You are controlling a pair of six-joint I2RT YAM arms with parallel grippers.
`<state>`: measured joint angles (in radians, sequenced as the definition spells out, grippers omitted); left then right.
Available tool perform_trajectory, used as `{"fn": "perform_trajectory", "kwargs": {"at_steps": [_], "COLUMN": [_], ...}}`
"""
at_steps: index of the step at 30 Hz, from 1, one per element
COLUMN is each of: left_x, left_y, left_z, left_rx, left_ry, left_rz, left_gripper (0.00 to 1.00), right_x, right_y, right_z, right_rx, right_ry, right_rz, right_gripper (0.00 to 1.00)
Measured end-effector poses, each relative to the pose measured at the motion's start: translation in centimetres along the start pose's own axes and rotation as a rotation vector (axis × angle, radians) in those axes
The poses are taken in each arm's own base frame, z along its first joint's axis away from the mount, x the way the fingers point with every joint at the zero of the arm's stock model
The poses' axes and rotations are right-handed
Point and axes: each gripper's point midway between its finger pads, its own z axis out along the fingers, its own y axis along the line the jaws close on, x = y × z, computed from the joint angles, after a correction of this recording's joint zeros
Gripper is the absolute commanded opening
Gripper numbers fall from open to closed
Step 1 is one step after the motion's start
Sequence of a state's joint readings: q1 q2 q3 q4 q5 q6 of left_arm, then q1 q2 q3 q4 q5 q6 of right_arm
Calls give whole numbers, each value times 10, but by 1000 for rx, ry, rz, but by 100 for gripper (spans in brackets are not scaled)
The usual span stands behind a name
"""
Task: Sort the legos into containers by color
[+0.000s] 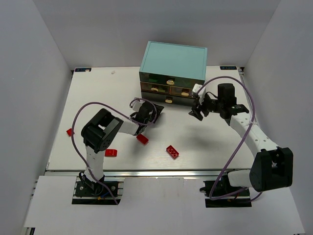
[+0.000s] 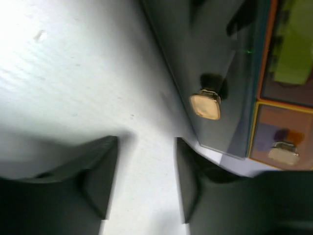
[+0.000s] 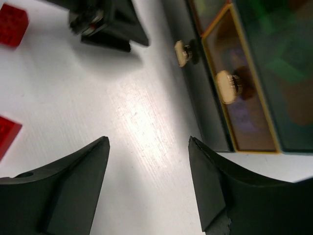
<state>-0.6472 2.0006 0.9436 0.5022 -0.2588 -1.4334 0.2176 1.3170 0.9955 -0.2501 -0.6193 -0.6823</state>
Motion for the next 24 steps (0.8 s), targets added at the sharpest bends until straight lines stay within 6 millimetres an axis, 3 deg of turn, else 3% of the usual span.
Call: {"fn": "perform_trajectory", "kwargs": {"at_steps": [7,17,24], "left_x": [-3,6,13], "left_y": [-14,-36,-41], "left_z": [-1,43,48], "left_rx": [56,175,191], "left_ry": [-5,-15,-7], "left_rz": [-18,-97,-108], "left_gripper": [67,64,62], "right_x": [34,32,38], "right_y": [32,32,38], "right_z": [8,6,4], "right_rx": [-105,-96,-92], "right_ry": [38,26,32], "right_rz": [-39,-55,-55], "right_gripper": [72,71,72]}}
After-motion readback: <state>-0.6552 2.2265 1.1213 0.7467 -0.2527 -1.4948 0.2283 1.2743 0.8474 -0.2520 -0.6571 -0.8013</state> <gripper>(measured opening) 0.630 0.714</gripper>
